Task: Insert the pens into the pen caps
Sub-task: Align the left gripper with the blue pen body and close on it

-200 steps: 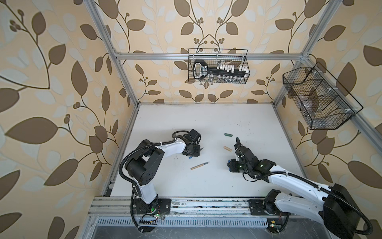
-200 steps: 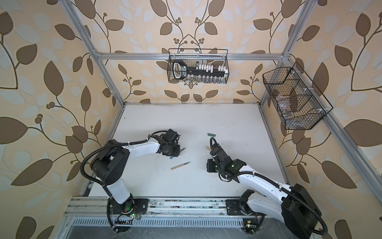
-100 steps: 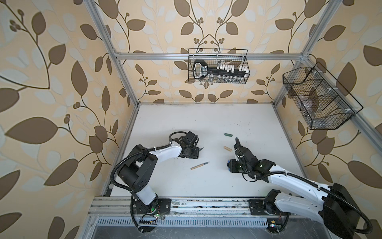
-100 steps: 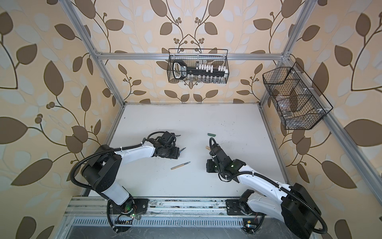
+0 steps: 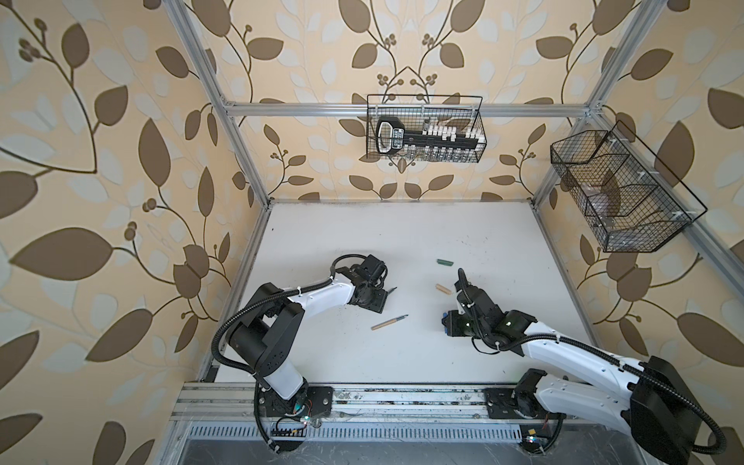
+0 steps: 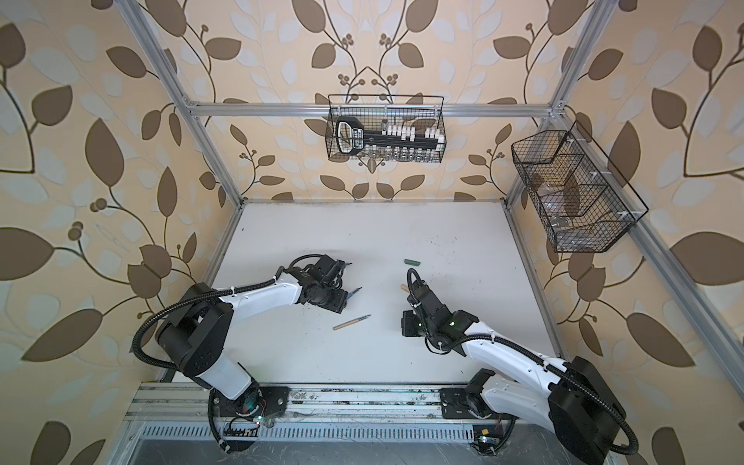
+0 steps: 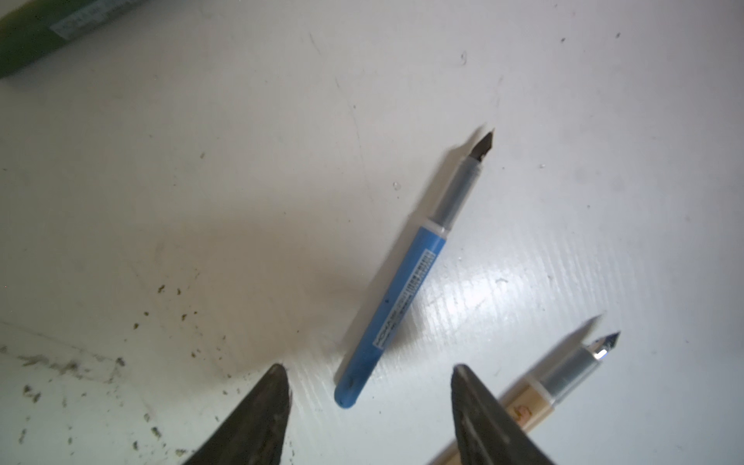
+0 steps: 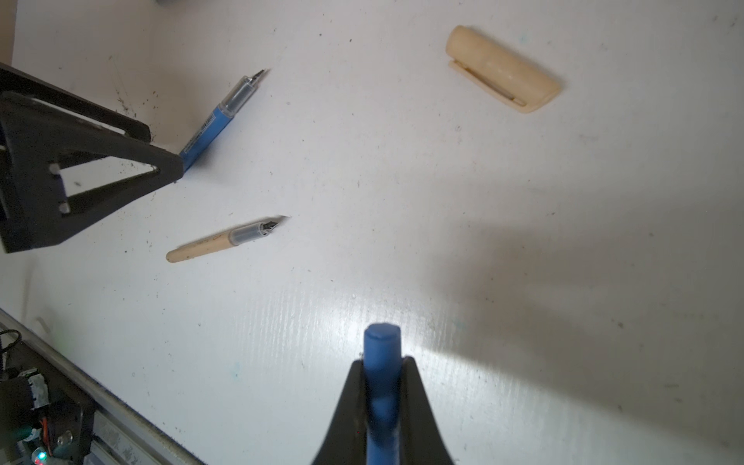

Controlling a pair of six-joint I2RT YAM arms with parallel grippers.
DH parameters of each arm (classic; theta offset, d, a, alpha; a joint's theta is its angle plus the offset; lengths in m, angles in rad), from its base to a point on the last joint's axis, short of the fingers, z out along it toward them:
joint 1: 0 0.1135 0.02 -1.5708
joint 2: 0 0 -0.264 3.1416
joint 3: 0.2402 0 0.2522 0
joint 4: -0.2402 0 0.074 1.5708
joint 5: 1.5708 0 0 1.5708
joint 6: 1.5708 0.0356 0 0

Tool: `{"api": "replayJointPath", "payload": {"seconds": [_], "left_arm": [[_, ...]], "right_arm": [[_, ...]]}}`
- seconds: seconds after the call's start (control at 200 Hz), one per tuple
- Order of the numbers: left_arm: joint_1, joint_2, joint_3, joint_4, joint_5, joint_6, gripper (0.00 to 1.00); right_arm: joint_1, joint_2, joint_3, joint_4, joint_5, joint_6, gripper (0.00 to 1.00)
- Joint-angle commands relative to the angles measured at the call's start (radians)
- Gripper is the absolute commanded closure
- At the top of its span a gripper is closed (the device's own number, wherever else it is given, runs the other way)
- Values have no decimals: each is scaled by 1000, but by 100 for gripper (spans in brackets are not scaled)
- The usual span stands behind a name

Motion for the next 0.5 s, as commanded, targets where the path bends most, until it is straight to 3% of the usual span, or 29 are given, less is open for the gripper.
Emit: {"api": "replayJointPath", "payload": {"seconds": [0.0, 0.495], "left_arm": [[-7, 17, 56, -76, 4, 46, 35], [-7, 76, 119, -165, 2, 74, 36]], "right_arm": [[7, -23, 1, -15, 20, -4, 89], [6, -27, 13, -16, 3, -2, 88]]}}
